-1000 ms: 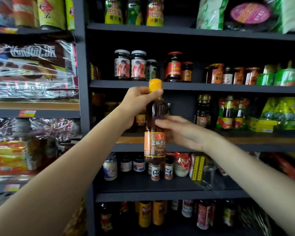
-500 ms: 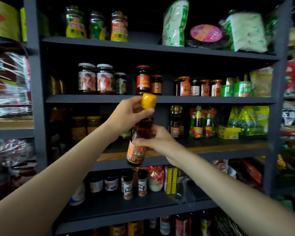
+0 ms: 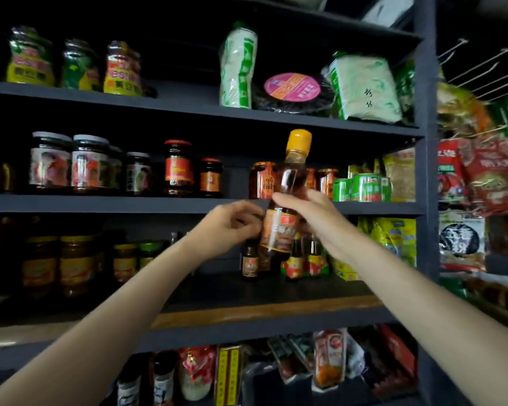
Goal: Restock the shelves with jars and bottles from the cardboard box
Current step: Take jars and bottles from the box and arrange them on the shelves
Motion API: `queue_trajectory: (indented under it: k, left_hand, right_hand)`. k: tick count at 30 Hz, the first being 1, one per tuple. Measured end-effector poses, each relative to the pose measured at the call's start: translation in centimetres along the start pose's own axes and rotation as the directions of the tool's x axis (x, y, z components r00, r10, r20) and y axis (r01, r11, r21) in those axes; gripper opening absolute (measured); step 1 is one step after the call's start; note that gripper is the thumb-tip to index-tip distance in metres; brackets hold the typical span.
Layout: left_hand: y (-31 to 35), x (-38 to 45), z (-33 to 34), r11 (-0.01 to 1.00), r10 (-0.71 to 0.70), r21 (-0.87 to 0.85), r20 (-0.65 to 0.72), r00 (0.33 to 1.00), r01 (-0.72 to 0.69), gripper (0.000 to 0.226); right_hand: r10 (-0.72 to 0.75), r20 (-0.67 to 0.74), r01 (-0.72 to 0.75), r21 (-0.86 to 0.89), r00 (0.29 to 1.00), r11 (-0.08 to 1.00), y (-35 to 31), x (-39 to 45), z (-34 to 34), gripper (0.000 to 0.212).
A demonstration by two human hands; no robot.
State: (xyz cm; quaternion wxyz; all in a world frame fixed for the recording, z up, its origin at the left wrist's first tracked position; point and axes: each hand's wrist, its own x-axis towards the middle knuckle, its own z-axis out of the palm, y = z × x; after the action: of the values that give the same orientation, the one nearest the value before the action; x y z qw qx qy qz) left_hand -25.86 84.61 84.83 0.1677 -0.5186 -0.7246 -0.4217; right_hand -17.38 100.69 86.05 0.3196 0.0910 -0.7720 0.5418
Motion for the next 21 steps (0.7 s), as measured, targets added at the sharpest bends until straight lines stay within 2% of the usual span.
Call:
queue_trajectory:
  k: [4,6,10,14,17,21]
  left_hand:
    - [-1.0,1.3,3.0,0.998,-0.064,0.028,-0.009,0.998,0.064,0.027]
    - [-2.2,1.3,3.5,0.992,-0.12,0.043,-0.032,0.992,0.121,0.024]
    - [-4.7,0.7,4.4,0.966,-0.258,0.014,-0.062,0.964,0.259,0.028]
    - [-6.8,0.6,5.6,0.923,-0.374,0.082,-0.05,0.926,0.377,0.019]
    - [-8.5,1.6,5.7,0.888,-0.436,0.13,-0.07,0.897,0.441,0.019]
    - [-10.2,3.3,6.5,0.859,-0.451,0.228,-0.092,0.888,0.459,0.018]
  right_hand:
    - [-0.066,-0.054,0.057,-0.157,0.996,0.986,2.8,0.5,-4.5,0.028]
    - [-0.138,-0.072,0.12,-0.211,0.988,0.97,4.5,0.3,-5.6,0.022]
    - [-0.2,0.053,0.207,-0.285,0.978,0.936,8.1,-0.1,-5.9,0.025]
    - [-0.243,0.172,0.295,-0.438,0.955,0.849,11.6,0.6,-4.2,0.034]
    - [-0.198,0.197,0.269,-0.458,0.96,0.847,13.9,2.6,-2.6,0.042]
    - [-0.02,0.12,0.078,-0.504,0.993,0.86,16.0,6.1,-0.4,0.053]
